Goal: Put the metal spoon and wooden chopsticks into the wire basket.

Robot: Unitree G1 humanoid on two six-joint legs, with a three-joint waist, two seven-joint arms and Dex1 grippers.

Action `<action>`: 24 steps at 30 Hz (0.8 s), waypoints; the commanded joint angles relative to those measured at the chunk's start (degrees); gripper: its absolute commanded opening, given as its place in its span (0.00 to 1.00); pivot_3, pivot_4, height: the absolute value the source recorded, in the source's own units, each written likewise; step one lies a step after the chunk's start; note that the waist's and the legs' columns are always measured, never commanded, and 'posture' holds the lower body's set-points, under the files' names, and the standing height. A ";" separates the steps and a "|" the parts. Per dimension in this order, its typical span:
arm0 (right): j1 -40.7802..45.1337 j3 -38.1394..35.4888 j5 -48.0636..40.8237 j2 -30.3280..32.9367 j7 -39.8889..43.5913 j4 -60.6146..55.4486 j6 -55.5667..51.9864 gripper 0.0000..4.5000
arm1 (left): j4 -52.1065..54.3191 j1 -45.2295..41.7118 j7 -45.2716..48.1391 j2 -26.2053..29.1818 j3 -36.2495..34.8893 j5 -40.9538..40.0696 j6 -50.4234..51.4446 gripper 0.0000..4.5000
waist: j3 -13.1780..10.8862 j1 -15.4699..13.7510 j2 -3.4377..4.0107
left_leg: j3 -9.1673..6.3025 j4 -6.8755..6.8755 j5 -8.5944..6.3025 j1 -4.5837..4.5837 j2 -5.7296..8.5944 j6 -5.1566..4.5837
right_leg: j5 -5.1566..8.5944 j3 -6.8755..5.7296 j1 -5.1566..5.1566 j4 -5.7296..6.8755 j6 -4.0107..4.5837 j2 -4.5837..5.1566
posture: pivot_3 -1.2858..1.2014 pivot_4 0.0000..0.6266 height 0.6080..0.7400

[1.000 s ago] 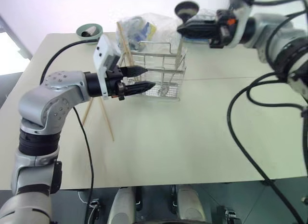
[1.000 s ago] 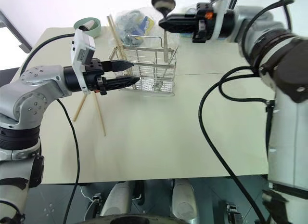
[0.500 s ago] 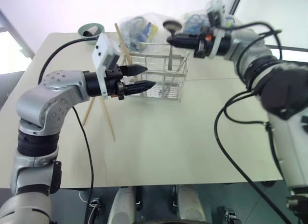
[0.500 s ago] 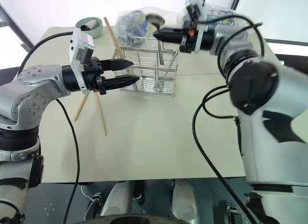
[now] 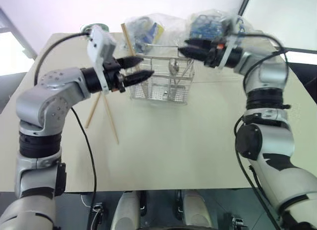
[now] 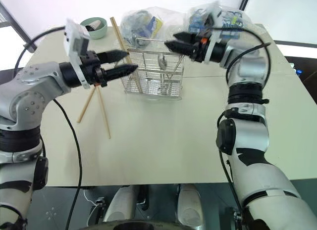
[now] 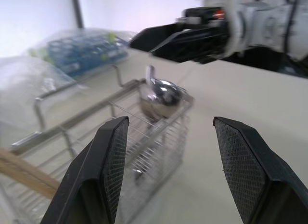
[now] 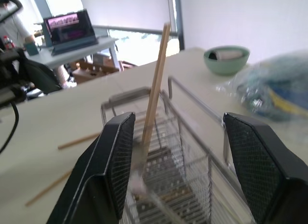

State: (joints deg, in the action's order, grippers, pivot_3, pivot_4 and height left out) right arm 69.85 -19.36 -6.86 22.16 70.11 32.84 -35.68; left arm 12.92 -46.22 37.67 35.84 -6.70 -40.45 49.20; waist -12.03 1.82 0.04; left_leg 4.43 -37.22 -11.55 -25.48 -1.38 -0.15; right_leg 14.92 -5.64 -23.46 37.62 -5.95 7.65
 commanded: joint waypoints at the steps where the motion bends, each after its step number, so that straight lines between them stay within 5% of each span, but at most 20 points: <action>1: 1.88 -1.52 -8.68 3.87 -0.33 -7.54 -9.75 0.67 | -1.47 -2.74 -5.43 0.16 -6.02 -1.14 2.11 0.66 | 0.00 -0.19 0.00 | 0.01 0.00 0.00 0.01 0.00 -0.01 | 0.00 0.00 0.00 0.00 0.00 0.00 | 0.52 0.24 0.75; 10: -5.55 2.71 -19.22 9.45 -1.52 -22.05 -18.16 0.67 | -7.63 -4.83 -12.38 2.40 -9.94 0.93 5.23 0.66 | 0.03 -1.10 -0.05 | 0.10 0.01 -0.09 0.00 -0.01 -0.14 | 0.00 0.00 -0.02 -0.05 0.00 -0.02 | 0.52 0.24 0.75; 24: -26.08 4.00 -35.90 12.81 -7.33 -50.81 -24.02 0.67 | -22.73 -1.00 -21.08 4.95 -5.47 16.73 4.77 0.66 | 0.09 -1.23 -0.17 | 0.10 0.02 -0.16 0.00 -0.05 -0.26 | 0.00 0.01 -0.02 -0.06 0.00 -0.02 | 0.52 0.24 0.75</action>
State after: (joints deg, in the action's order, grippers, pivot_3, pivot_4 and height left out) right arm 43.69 -14.14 -40.33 33.71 63.77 -14.59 -59.64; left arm -9.49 -46.95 16.80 40.06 -11.95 -25.20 55.10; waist -11.93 0.59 -0.14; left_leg 4.52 -37.20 -11.72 -25.49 -1.42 -0.41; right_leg 14.92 -5.63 -23.48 37.56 -5.95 7.64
